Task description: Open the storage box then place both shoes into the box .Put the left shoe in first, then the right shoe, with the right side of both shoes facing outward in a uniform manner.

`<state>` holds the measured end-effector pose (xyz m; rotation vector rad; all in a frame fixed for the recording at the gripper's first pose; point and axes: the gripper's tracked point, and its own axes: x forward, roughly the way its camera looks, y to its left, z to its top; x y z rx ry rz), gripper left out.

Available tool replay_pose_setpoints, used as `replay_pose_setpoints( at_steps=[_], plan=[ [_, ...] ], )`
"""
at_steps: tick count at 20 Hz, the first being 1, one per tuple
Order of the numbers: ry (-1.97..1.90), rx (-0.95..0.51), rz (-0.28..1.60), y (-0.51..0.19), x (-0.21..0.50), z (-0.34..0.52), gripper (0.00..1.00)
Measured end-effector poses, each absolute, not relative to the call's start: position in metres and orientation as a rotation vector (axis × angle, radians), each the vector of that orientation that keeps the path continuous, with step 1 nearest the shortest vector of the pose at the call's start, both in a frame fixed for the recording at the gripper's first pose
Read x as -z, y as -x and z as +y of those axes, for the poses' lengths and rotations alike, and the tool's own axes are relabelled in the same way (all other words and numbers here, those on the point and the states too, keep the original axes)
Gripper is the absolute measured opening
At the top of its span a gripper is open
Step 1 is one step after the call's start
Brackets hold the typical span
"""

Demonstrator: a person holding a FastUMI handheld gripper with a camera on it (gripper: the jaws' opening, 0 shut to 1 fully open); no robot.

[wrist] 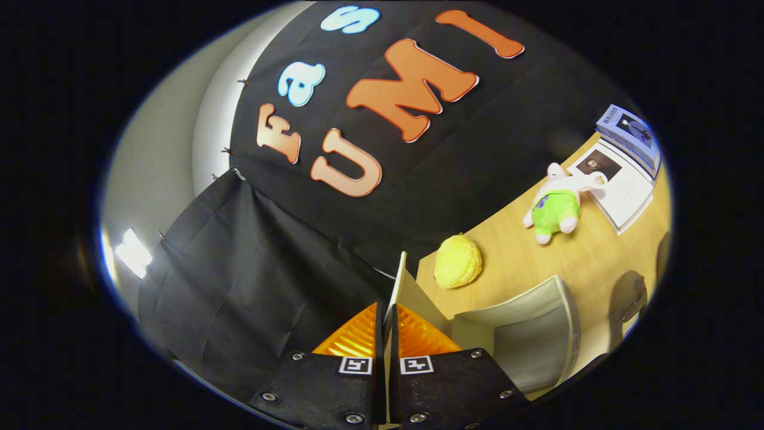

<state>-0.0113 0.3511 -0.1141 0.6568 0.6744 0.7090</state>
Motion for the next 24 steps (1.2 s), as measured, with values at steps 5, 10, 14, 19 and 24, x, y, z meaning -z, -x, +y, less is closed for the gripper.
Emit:
replay_pose_setpoints(
  at_steps=[5, 10, 14, 19, 24],
  plan=[
    [-0.595, -0.792, 0.709, 0.033, 0.121, 0.409, 0.05],
    [-0.506, -0.854, 0.760, 0.058, 0.138, 0.448, 0.14],
    [-0.456, -0.869, 0.776, 0.066, 0.147, 0.450, 0.36],
    [-0.383, -0.801, 0.696, 0.048, 0.142, 0.411, 0.98],
    [-0.330, -0.698, 0.618, 0.025, 0.137, 0.350, 0.98]
  ],
)
